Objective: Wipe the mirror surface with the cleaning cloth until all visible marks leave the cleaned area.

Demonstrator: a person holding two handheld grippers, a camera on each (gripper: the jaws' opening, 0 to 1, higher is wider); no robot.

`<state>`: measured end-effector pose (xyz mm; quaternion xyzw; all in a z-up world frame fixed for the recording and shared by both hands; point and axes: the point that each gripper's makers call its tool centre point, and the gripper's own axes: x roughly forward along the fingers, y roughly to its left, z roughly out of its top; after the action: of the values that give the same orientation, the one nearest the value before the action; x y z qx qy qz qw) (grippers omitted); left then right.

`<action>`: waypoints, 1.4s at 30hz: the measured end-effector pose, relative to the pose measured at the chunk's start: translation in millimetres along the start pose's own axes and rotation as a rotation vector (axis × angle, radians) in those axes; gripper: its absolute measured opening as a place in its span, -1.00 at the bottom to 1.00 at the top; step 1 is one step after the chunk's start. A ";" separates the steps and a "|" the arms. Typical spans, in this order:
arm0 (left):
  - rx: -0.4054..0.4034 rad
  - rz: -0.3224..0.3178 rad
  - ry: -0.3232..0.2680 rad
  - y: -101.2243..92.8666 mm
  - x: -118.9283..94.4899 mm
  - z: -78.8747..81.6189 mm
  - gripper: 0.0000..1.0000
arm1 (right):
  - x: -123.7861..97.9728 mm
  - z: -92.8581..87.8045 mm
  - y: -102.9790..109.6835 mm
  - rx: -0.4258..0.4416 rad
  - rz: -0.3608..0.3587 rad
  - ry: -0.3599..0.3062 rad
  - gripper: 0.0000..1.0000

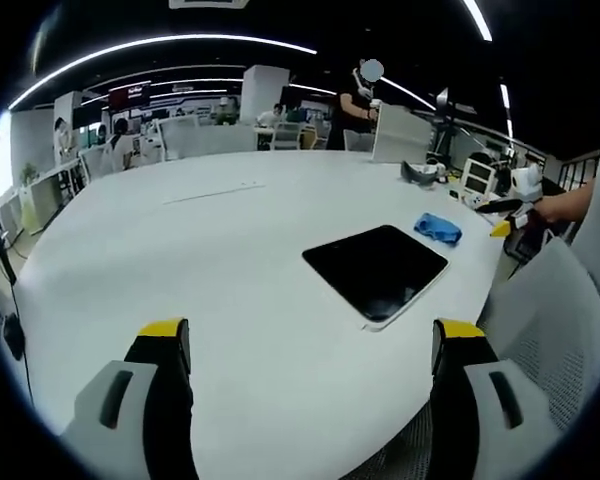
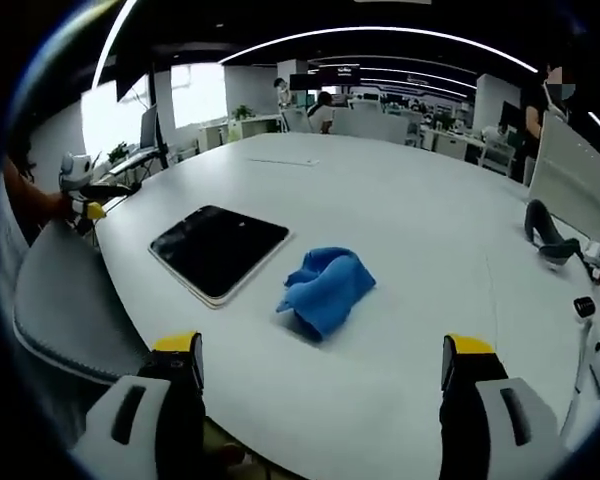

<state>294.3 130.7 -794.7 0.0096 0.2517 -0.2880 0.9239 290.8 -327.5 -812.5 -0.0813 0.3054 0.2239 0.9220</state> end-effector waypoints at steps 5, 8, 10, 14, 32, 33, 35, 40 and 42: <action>0.005 0.004 0.019 -0.6 0.4 -2.9 0.98 | 2.0 -4.3 -2.3 0.006 0.001 0.011 0.97; -0.009 0.031 0.006 5.9 -2.6 -0.2 0.98 | 2.7 -12.9 -6.9 0.031 -0.007 0.030 0.97; -0.012 0.028 0.011 4.4 -1.9 -1.0 0.98 | 1.4 -9.5 -6.0 0.032 -0.006 0.025 0.97; -0.027 0.034 -0.009 7.7 -3.5 1.9 0.98 | 2.6 -6.2 -3.5 0.016 0.009 0.017 0.97; 0.013 0.011 0.016 3.6 1.2 -4.0 0.98 | 1.7 -5.2 7.7 0.041 0.004 0.008 0.97; 0.020 0.005 0.015 2.4 1.7 -4.3 0.98 | 1.7 -3.6 6.6 0.044 0.004 0.007 0.97; 0.015 -0.004 0.036 -1.1 2.4 -8.3 0.98 | 2.9 -2.2 4.1 0.042 0.006 0.006 0.97; 0.002 0.006 0.022 2.3 0.9 -5.9 0.98 | 4.8 -1.6 -1.3 0.043 0.008 0.019 0.97; -0.004 0.008 0.009 2.8 0.2 -3.0 0.98 | 5.9 0.4 -2.0 0.039 0.014 0.014 0.97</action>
<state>294.5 133.4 -797.7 0.0101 0.2564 -0.2836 0.9240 296.1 -327.0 -815.6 -0.0626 0.3165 0.2239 0.9196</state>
